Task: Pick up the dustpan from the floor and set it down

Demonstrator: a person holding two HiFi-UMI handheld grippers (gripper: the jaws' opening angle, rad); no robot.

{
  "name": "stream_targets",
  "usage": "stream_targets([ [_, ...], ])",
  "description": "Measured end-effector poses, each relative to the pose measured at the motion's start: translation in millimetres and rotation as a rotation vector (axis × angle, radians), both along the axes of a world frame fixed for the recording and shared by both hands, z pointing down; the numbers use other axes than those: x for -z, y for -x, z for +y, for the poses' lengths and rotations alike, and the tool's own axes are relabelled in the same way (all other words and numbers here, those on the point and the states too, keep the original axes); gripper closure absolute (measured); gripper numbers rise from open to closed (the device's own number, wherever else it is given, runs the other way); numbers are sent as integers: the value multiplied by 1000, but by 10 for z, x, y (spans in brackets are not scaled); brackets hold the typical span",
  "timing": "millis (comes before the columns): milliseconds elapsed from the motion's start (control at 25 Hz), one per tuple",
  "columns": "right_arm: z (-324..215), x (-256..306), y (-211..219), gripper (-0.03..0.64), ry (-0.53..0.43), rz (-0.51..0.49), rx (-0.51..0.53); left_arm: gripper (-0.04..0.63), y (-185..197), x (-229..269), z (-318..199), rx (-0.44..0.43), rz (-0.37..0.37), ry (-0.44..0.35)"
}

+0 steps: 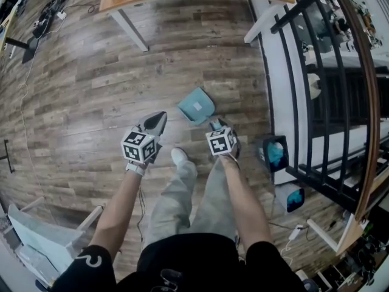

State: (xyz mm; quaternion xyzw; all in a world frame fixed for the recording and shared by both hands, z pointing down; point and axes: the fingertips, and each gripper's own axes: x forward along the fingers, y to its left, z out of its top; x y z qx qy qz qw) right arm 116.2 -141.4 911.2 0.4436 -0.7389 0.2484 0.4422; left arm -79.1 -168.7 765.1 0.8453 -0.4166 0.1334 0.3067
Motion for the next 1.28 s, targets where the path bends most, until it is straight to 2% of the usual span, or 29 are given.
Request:
stream_targets([
  [120, 12, 82, 18, 454, 11, -10, 1, 598, -21, 27, -2, -3, -1, 0],
  [360, -90, 391, 51, 446, -41, -42, -6, 598, -47, 223, -25, -5, 4, -22],
  [480, -121, 635, 57, 446, -41, -56, -24, 598, -50, 411, -67, -4, 8, -38],
  [760, -499, 1331, 55, 456, -126, -82, -33, 598, -76, 984, -295, -2, 8, -112],
  [1000, -806, 2095, 133, 506, -223, -114, -31, 598, -85, 1609, -460, -5, 15, -199],
  [1280, -990, 3104, 212, 607, -353, -155, -40, 598, -92, 2290, -372, -11, 19, -281],
])
